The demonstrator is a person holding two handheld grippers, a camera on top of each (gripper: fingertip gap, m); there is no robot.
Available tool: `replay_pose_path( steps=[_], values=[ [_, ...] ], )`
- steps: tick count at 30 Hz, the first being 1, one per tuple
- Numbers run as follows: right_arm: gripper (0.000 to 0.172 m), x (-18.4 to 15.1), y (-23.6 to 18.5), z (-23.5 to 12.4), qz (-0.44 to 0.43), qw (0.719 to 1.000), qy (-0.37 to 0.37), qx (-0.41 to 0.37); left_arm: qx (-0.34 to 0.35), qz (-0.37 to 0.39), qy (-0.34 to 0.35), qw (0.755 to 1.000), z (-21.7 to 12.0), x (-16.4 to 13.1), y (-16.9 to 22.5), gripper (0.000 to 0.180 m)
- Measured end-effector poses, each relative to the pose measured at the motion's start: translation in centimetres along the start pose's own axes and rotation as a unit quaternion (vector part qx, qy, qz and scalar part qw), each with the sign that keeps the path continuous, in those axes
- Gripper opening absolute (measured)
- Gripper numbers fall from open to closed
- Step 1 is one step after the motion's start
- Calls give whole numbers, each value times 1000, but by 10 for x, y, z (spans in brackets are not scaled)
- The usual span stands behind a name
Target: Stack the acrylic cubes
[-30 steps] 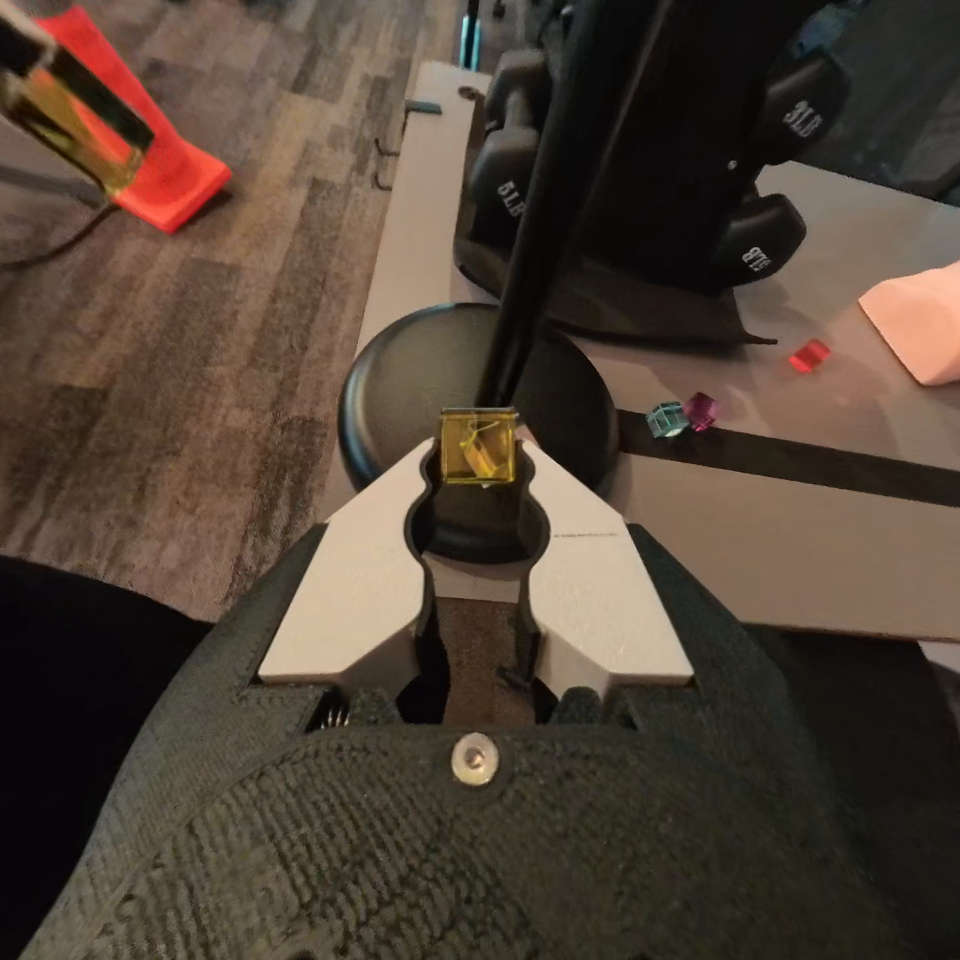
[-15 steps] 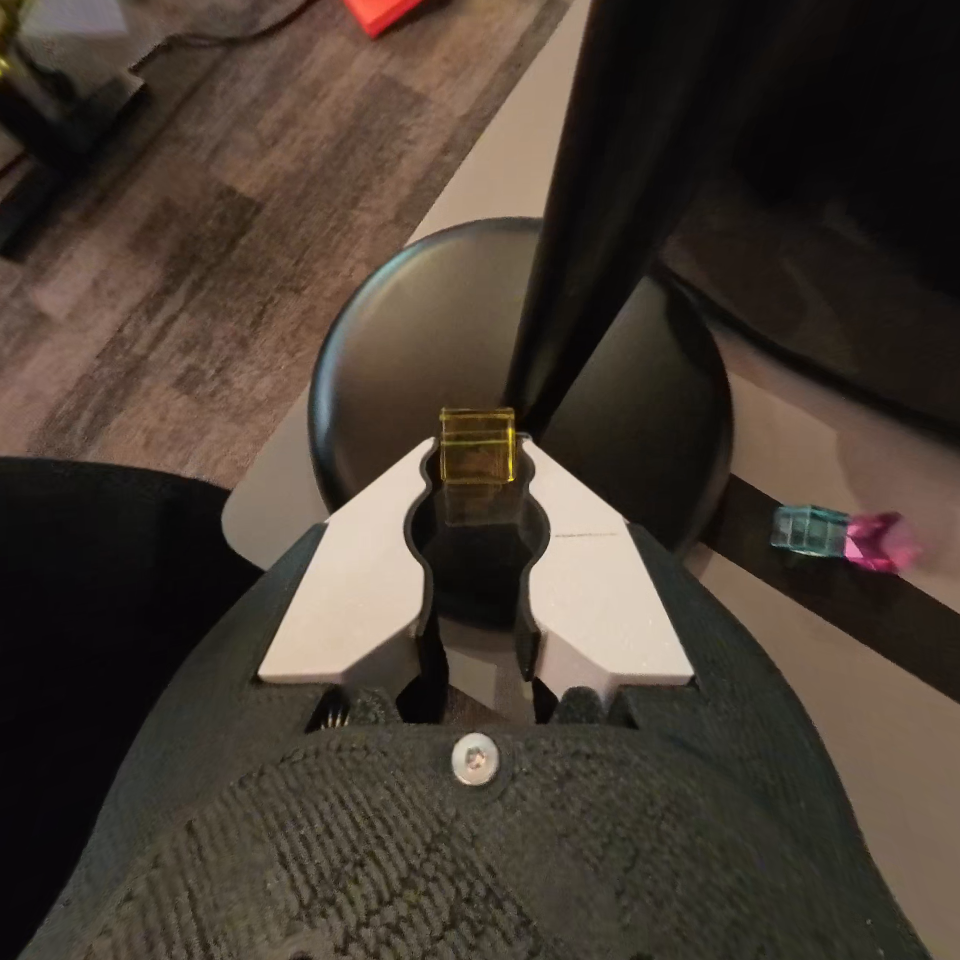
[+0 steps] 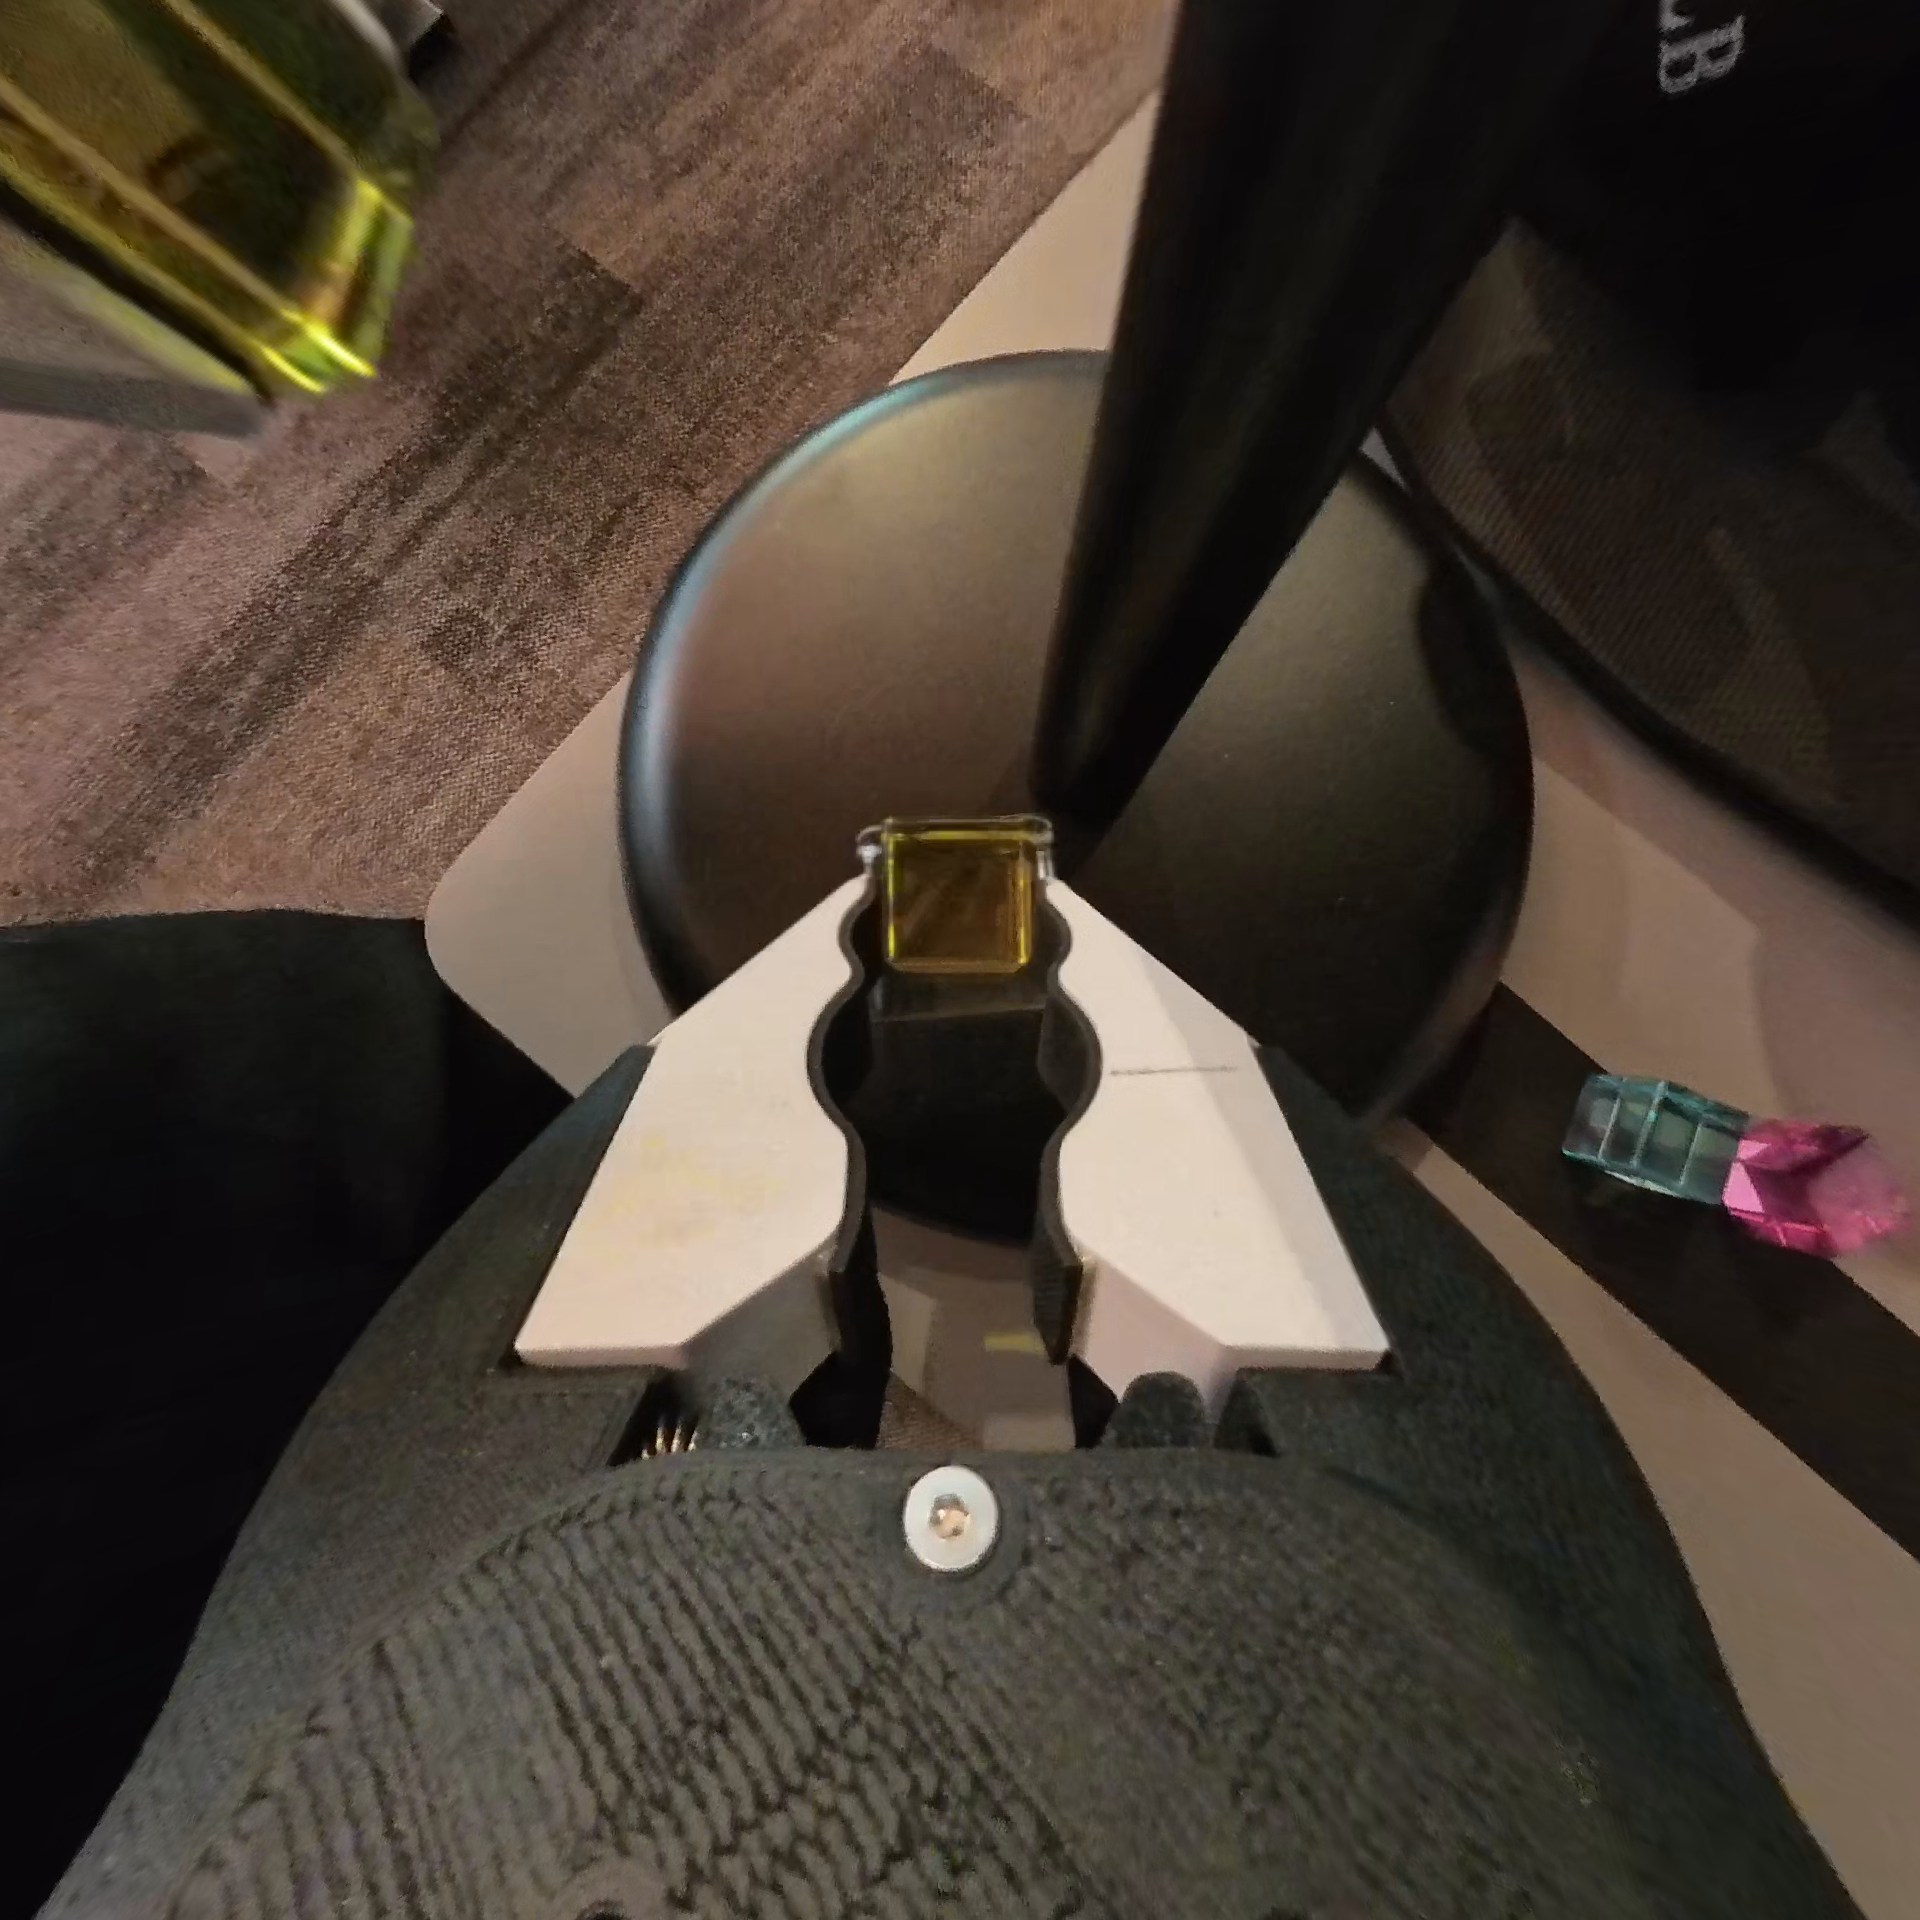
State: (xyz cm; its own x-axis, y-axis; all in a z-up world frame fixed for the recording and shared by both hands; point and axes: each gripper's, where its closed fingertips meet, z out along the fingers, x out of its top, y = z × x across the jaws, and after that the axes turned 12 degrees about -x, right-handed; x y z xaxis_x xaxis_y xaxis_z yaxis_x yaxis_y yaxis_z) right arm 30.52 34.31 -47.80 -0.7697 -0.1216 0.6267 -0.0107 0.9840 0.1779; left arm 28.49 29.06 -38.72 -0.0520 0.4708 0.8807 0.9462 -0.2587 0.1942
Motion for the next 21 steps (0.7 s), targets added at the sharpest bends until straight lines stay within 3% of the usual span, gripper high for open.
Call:
replay_pose_path(
  steps=[4, 6, 13, 21],
  values=[
    [61, -3, 0, -5, 1, 1000, 10, 11, 10, -17, -8, 1000, 15, 0, 2, 28],
    [66, -2, 1, -16, 17, 999, 30, 29, 5, -31, -12, 999, 25, 0, 5, 28],
    [66, -28, 32, -47, 71, 995, 51, 38, -2, -80, -94, 992, 73, -14, 8, 28],
    [64, -42, 59, -49, 111, 992, 51, 32, 37, -82, -147, 985, 86, -24, 3, 28]
  ],
)
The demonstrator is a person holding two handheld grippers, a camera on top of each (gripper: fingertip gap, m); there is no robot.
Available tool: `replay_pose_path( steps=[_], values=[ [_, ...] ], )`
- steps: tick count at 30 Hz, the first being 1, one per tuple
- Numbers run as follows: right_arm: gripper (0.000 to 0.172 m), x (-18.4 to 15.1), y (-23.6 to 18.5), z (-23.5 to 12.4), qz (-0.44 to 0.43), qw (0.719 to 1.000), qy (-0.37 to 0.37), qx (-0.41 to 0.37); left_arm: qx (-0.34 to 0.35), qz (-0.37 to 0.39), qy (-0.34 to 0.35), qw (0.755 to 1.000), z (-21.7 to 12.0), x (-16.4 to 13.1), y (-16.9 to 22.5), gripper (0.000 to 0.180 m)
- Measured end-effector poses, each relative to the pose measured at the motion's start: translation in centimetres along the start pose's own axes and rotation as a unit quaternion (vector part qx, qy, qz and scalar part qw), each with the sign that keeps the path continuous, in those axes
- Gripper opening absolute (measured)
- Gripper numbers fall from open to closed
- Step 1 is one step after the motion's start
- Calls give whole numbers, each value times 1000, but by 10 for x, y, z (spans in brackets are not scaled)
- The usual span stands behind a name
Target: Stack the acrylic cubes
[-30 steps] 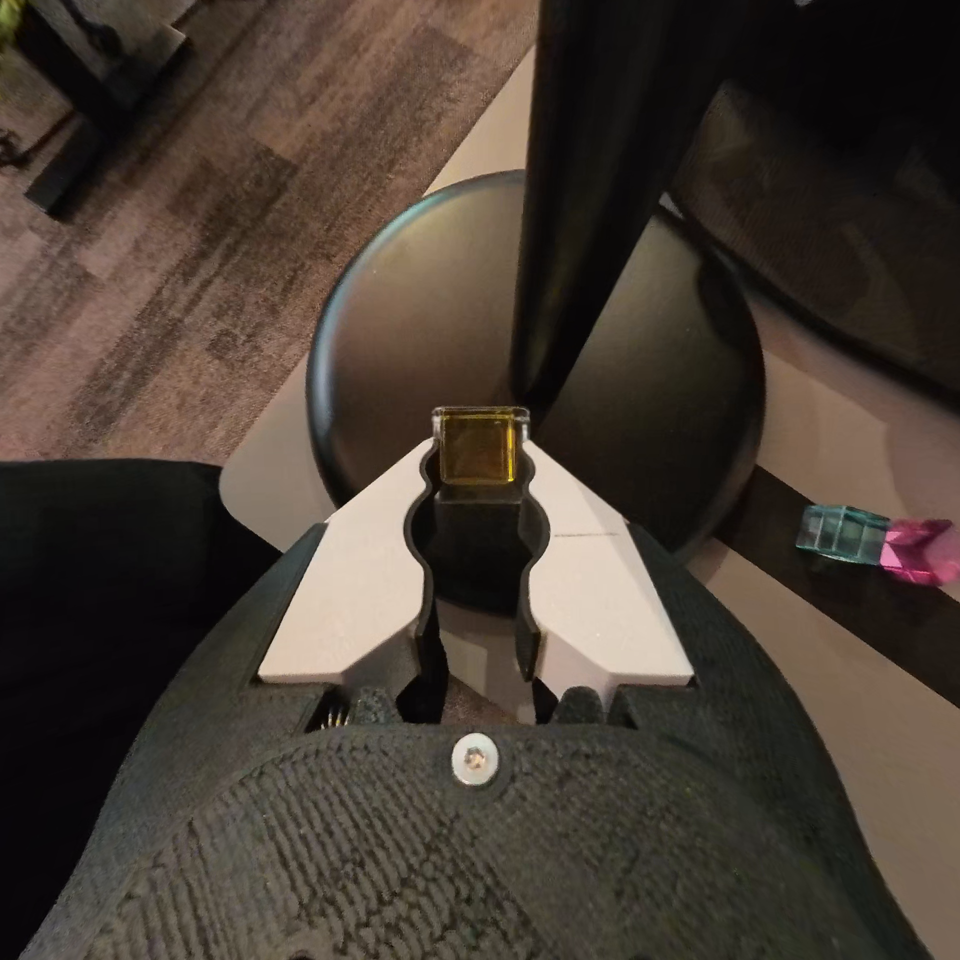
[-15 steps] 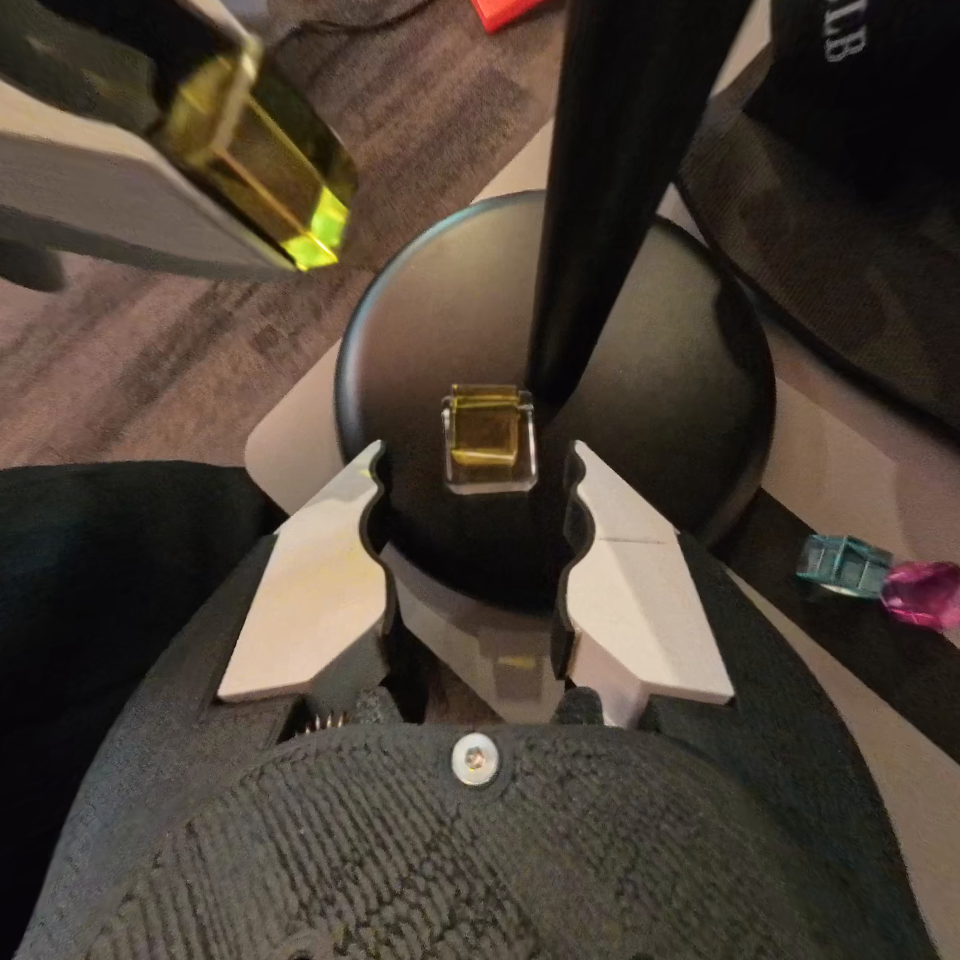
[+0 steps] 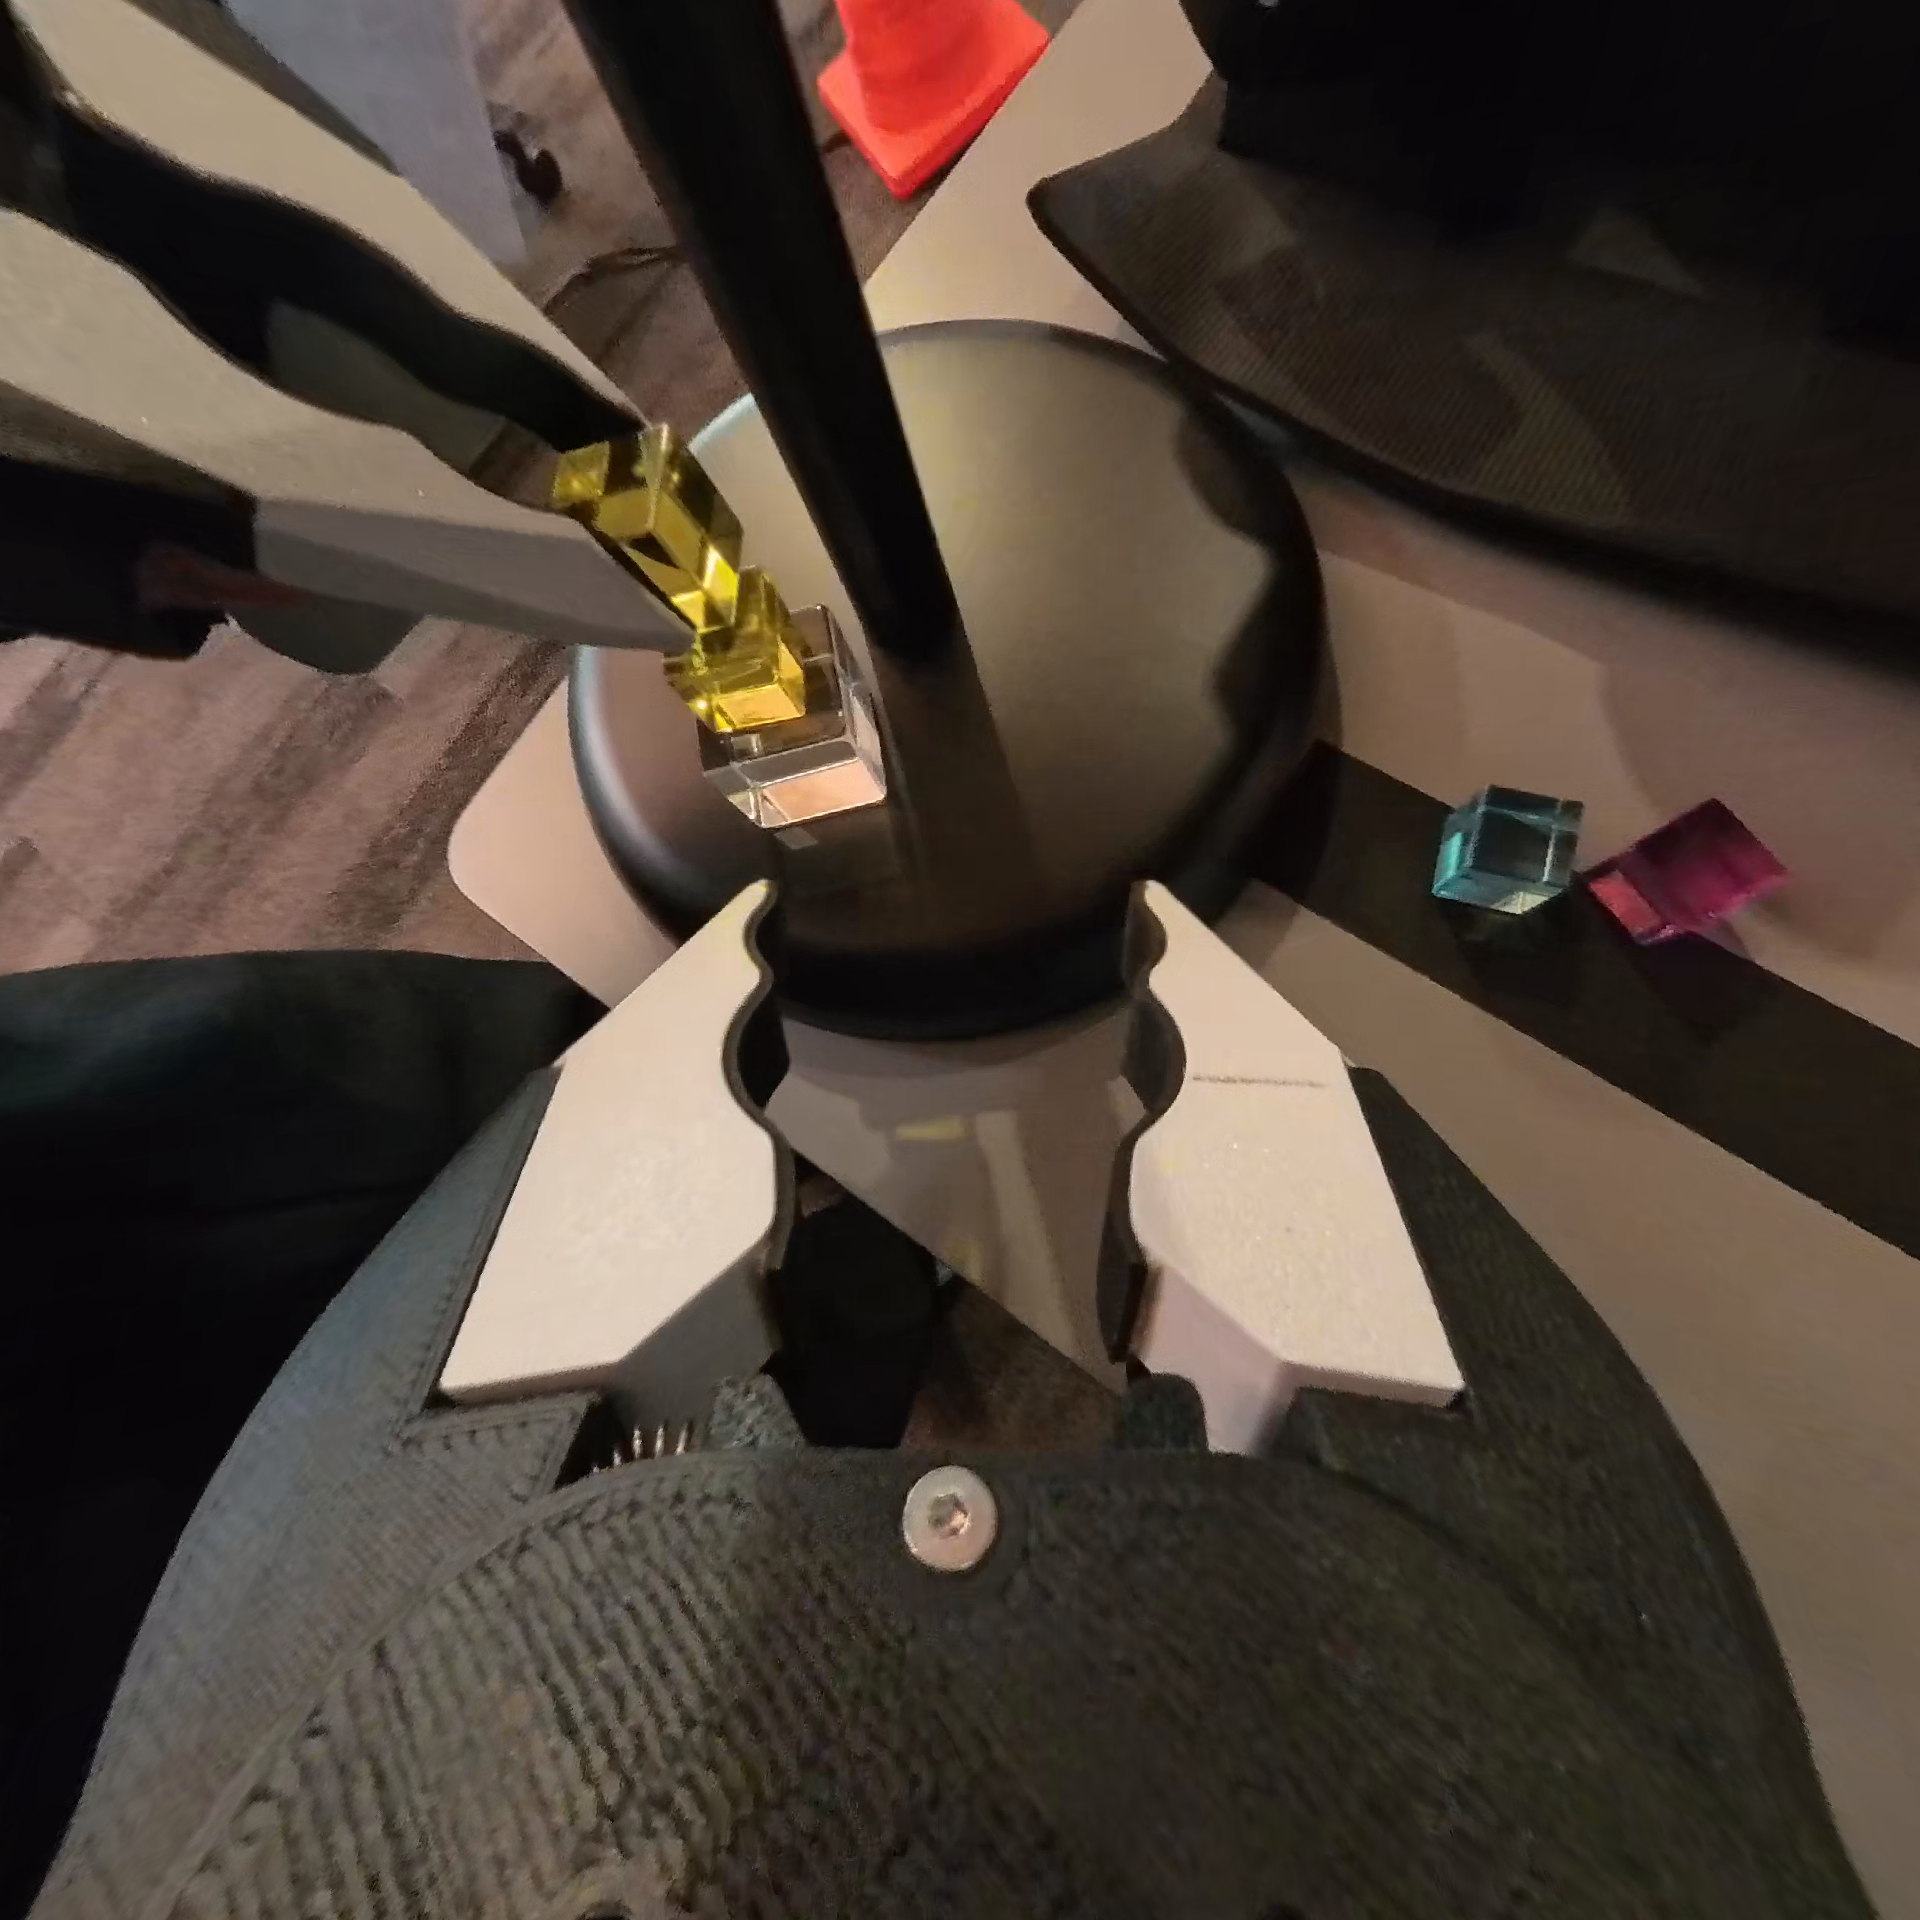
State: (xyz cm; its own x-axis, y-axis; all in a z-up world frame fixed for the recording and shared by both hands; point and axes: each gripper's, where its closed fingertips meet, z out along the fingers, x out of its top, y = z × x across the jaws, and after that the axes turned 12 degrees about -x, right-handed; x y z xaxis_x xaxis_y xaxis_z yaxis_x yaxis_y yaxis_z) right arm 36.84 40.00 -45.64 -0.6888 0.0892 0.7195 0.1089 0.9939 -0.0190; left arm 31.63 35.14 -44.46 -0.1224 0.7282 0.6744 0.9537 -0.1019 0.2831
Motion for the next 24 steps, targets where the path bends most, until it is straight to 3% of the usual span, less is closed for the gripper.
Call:
replay_pose_path(
  steps=[8, 12, 20, 24],
  values=[
    [64, 4, 11, 10, 16, 1000, 8, -4, 14, -13, -25, 1000, 6, -4, -2, 28],
    [65, 5, 31, 19, 24, 998, 20, -46, 23, -16, -39, 999, 8, -10, -3, 30],
    [64, -7, 100, 64, 30, 980, -6, -195, 39, -35, -20, 998, -5, -15, -2, 62],
    [50, -20, 119, 85, 40, 975, -35, -215, 51, -60, 7, 997, -29, -23, -2, 77]
  ],
)
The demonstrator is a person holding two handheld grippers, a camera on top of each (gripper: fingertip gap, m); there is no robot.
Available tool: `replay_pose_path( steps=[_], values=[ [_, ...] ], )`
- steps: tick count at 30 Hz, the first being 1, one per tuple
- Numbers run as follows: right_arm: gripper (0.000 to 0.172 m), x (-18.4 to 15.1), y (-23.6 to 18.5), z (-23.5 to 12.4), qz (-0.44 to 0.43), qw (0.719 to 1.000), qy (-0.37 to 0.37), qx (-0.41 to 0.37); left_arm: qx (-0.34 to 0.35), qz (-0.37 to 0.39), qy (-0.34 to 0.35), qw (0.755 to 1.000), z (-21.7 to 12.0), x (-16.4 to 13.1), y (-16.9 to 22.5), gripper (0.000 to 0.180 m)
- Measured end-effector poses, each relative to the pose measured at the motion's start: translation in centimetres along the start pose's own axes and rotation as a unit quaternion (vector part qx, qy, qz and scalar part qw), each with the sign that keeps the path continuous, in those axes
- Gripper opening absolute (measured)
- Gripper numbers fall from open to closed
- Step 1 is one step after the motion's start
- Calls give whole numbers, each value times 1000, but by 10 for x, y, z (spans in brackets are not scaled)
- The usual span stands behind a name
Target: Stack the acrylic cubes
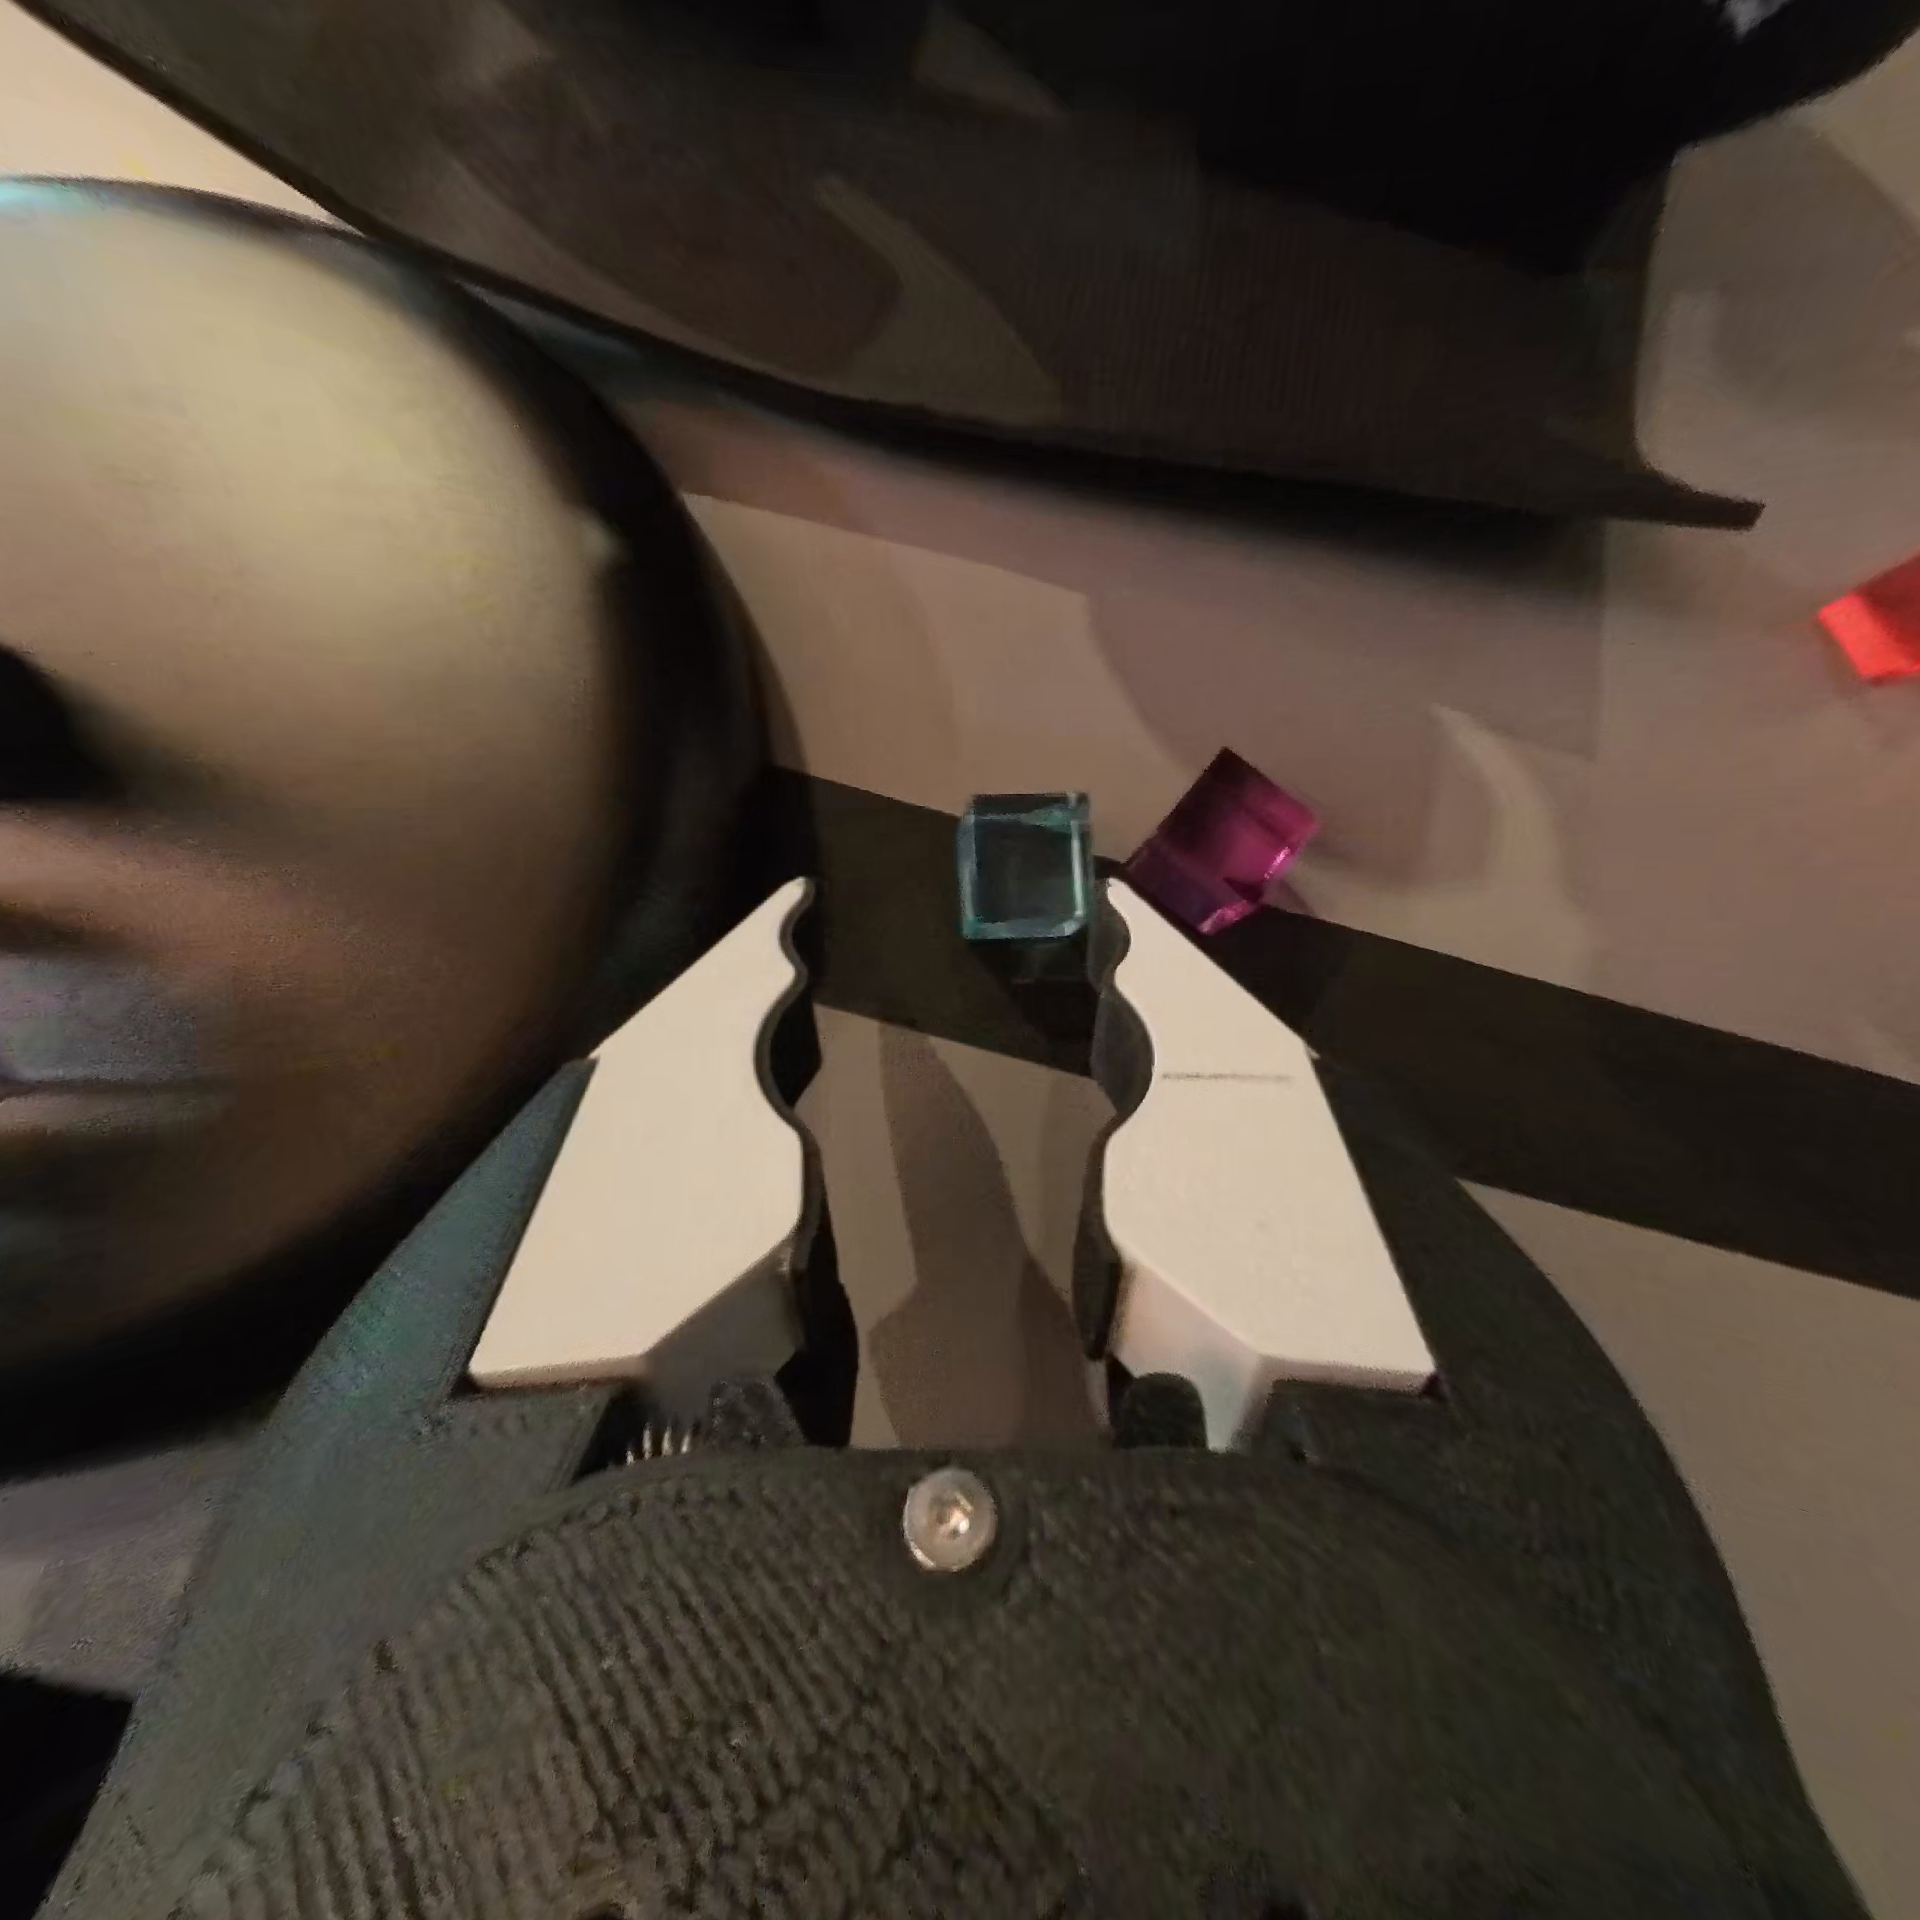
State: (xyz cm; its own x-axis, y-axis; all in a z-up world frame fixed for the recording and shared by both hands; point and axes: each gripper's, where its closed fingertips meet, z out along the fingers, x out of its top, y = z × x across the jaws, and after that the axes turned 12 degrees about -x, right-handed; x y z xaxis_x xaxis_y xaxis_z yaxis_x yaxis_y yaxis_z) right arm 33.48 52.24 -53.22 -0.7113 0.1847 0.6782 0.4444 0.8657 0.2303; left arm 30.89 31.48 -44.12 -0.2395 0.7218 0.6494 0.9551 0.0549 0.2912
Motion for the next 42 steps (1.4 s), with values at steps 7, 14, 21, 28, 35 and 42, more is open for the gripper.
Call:
replay_pose_path(
  steps=[7, 14, 21, 28, 35, 42],
  values=[
    [24, 13, -4, -4, 23, 999, 13, 42, 12, -47, 46, 998, -28, -12, -16, 80],
    [25, 78, -88, -140, -36, 964, 125, 231, 27, -70, 80, 994, -46, -19, -28, 76],
    [24, 68, -141, -159, -149, 958, 82, 232, 29, -74, 80, 994, -47, -25, -29, 75],
    [24, 62, -143, -151, -166, 964, 61, 199, 24, -73, 80, 994, -48, -27, -24, 73],
    [32, 61, -145, -149, -172, 964, 58, 192, 17, -80, 77, 994, -46, -32, -21, 72],
    [75, 78, -82, -141, -92, 978, 126, 142, 26, -90, 83, 992, -53, -37, -25, 73]
  ],
)
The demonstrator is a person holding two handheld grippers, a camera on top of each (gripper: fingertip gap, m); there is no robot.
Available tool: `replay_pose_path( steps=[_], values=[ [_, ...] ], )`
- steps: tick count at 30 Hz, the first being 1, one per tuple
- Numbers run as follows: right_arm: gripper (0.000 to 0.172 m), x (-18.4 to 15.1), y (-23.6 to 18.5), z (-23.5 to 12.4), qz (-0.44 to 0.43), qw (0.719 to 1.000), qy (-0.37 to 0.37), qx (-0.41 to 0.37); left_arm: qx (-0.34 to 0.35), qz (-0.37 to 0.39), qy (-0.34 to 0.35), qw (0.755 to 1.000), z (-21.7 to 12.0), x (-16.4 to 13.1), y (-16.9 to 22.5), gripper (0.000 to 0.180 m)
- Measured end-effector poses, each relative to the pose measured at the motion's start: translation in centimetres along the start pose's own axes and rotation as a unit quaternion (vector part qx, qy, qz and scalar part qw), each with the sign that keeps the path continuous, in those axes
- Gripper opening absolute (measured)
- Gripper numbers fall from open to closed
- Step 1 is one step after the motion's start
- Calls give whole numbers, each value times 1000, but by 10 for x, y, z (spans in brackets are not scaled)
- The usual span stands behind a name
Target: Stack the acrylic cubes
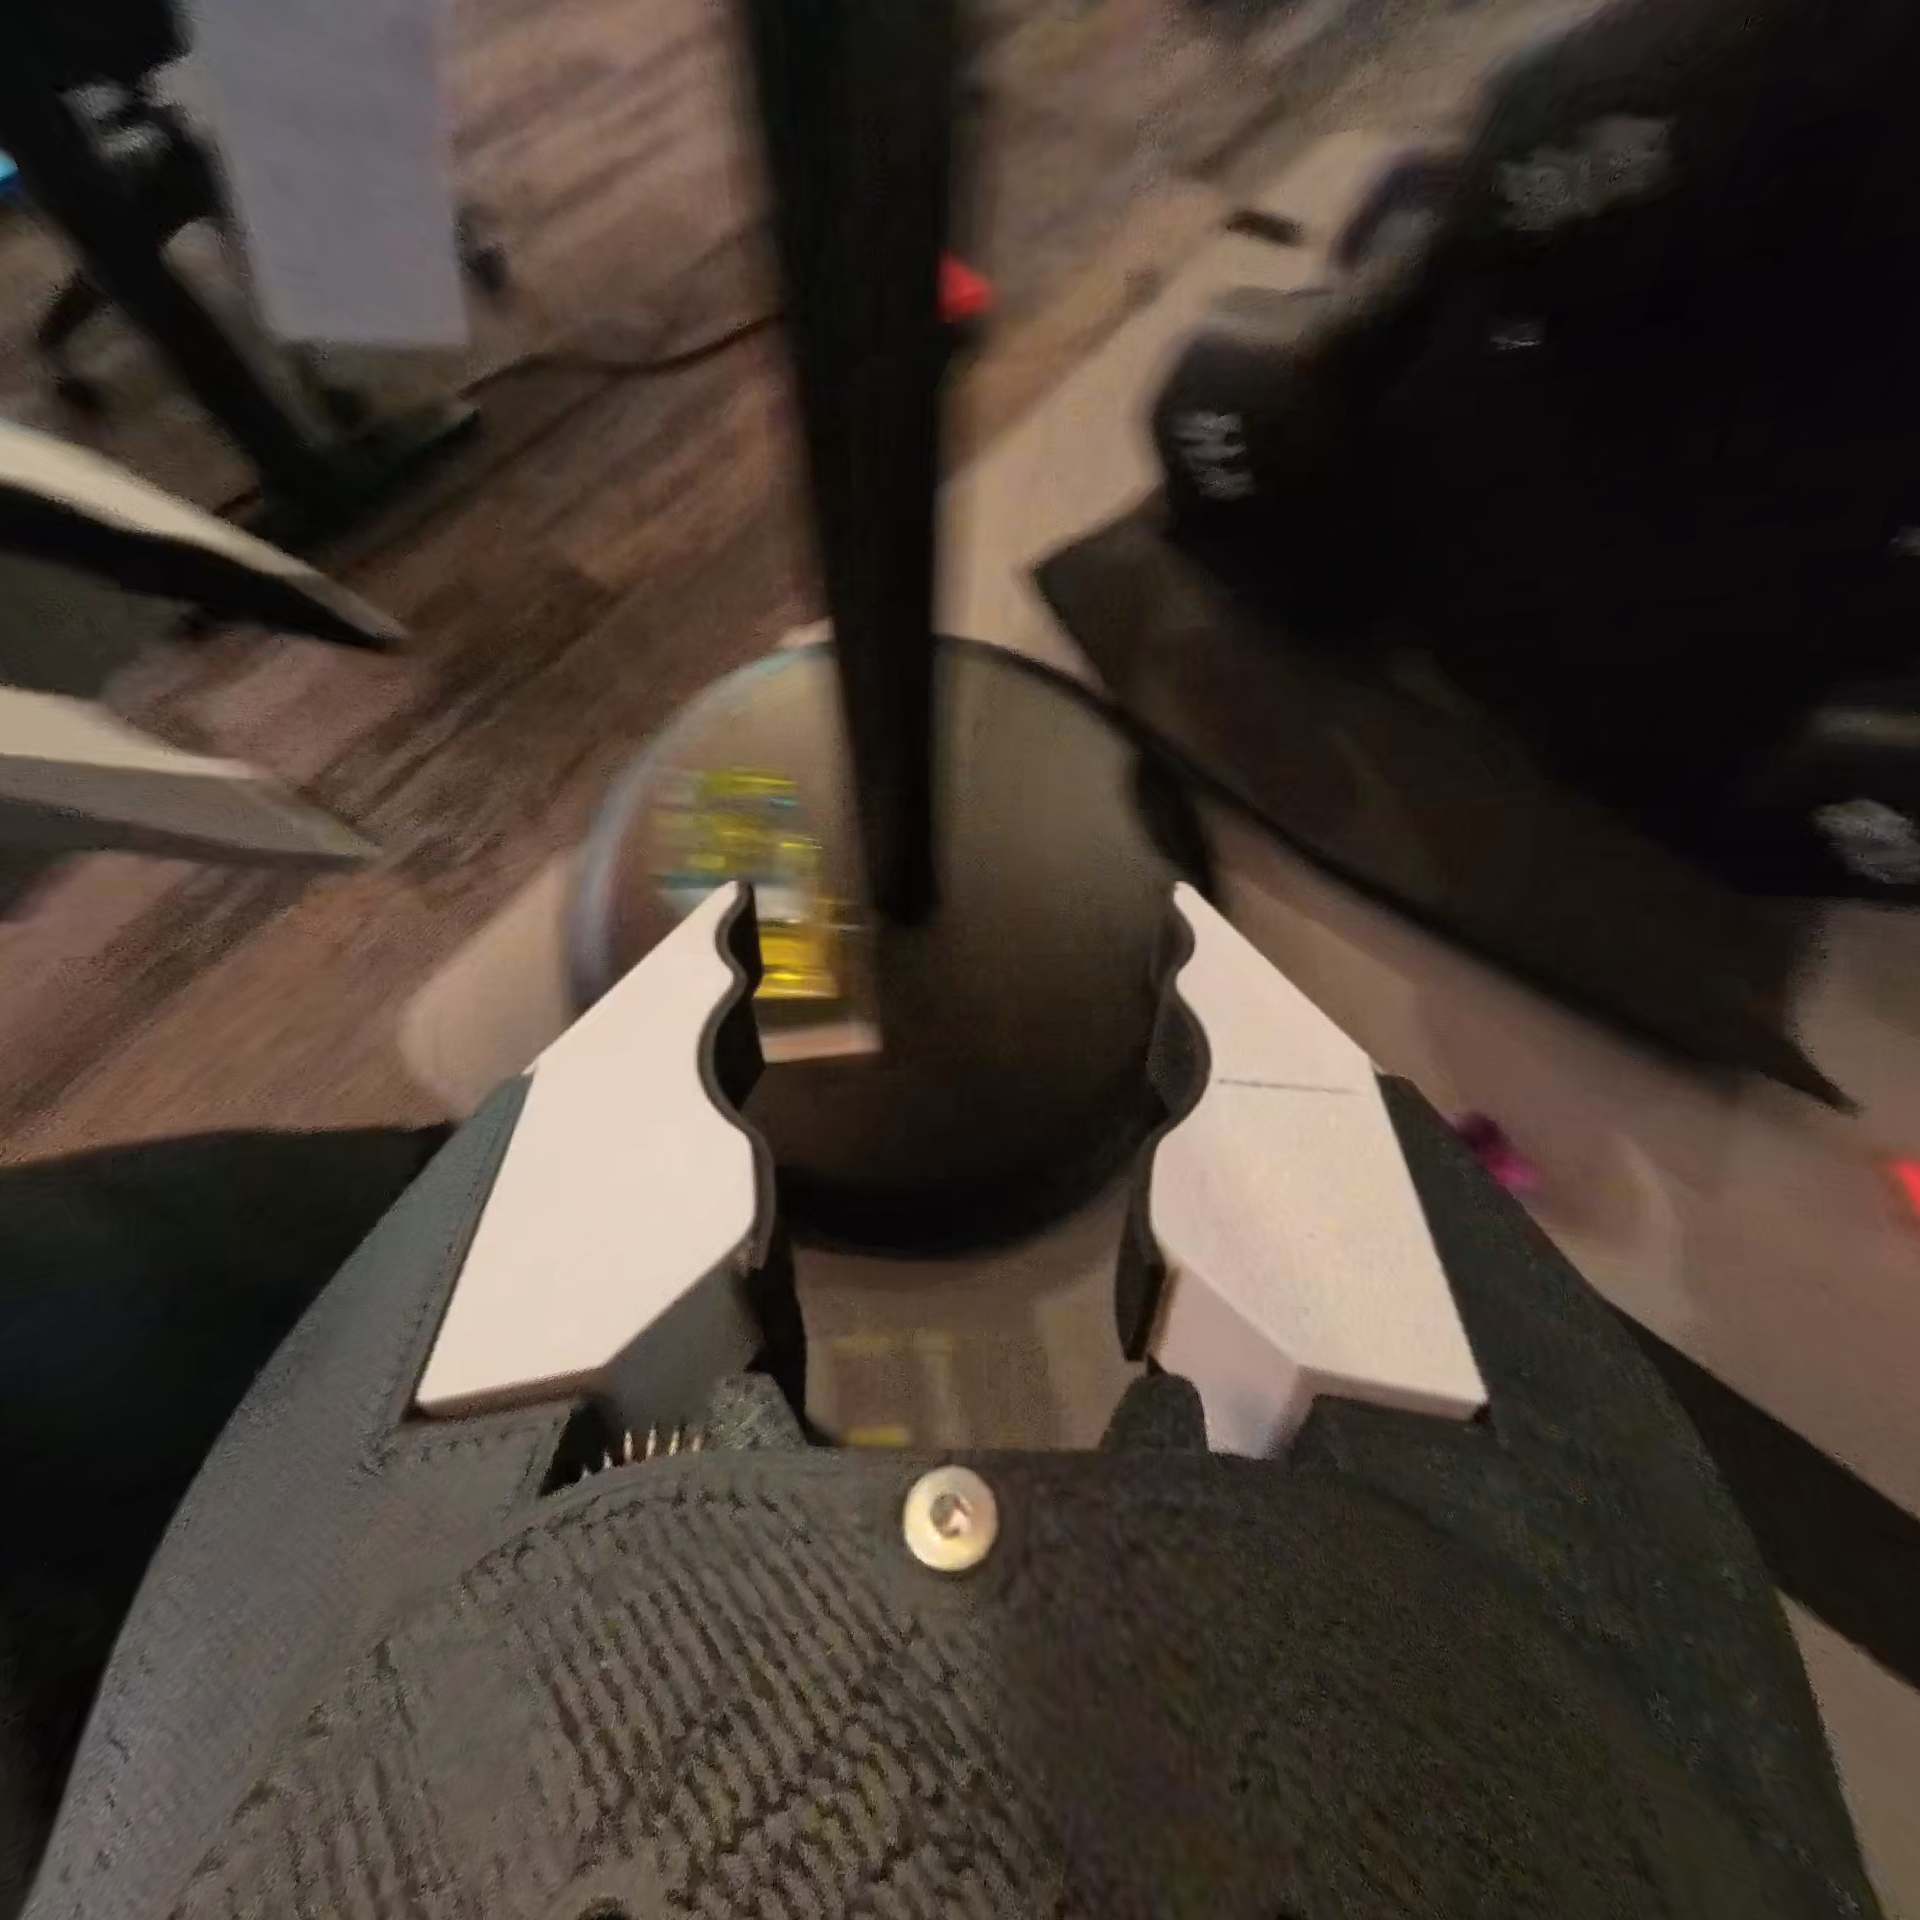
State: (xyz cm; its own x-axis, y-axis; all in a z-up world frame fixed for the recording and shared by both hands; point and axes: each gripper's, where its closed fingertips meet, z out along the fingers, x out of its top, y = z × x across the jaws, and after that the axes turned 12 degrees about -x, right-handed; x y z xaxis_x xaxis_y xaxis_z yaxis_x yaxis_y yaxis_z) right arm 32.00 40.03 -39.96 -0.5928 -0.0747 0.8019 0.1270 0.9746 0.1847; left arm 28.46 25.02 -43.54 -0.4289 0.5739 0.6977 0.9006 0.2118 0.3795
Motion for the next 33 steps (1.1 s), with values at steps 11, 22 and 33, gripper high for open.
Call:
replay_pose_path(
  steps=[11, 22, 33],
  values=[
    [58, -132, 149, 97, 247, 945, -150, -156, 10, -14, 8, 1000, -8, -5, -6, 73],
    [25, -6, 68, 39, 148, 989, -24, -8, 35, 11, 18, 999, -15, -3, -8, 68],
    [25, 36, -63, -7, -34, 989, -31, 138, 25, 3, 30, 999, -11, 1, -10, 67]
  ],
)
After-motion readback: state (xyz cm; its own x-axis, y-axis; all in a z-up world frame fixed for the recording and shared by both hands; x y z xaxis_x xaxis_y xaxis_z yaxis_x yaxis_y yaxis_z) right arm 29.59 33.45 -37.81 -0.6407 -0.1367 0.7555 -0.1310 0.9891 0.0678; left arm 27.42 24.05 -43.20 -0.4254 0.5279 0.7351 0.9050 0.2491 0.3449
